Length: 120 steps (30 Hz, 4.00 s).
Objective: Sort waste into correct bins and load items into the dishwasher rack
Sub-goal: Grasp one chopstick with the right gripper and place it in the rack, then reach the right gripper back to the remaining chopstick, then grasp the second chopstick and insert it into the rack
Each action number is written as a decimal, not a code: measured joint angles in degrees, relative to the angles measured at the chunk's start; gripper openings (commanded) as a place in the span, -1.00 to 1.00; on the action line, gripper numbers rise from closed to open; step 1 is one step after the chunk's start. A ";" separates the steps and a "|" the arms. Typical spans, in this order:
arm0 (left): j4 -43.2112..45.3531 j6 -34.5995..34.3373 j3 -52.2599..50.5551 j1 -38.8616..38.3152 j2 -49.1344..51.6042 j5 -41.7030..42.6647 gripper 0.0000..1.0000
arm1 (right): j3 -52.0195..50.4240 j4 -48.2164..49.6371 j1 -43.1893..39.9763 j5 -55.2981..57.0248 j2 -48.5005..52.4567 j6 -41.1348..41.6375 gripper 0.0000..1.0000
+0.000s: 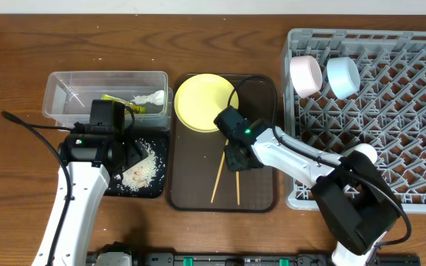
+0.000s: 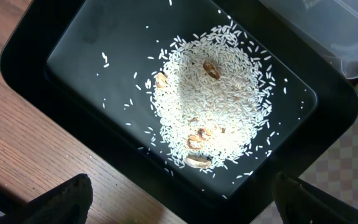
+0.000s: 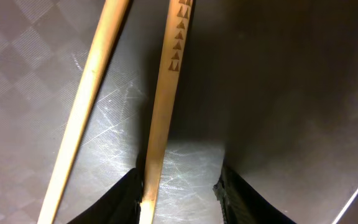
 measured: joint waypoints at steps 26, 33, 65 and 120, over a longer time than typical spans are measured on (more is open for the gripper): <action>0.00 0.00 -0.07 0.00 0.00 0.00 0.89 | 6.43 -15.02 -8.55 -0.72 -10.71 -6.88 -0.98; 0.02 0.00 -0.07 0.00 0.00 0.00 0.89 | 8.46 -20.94 -19.43 -0.61 -22.03 -11.93 -0.98; 0.00 0.00 -0.11 0.00 0.00 0.00 0.89 | 5.03 -4.02 -10.69 -4.61 -18.84 -15.10 0.25; 0.00 0.00 -0.15 0.00 0.00 0.00 0.89 | 6.03 -21.24 -24.72 2.97 -23.23 -13.42 -0.88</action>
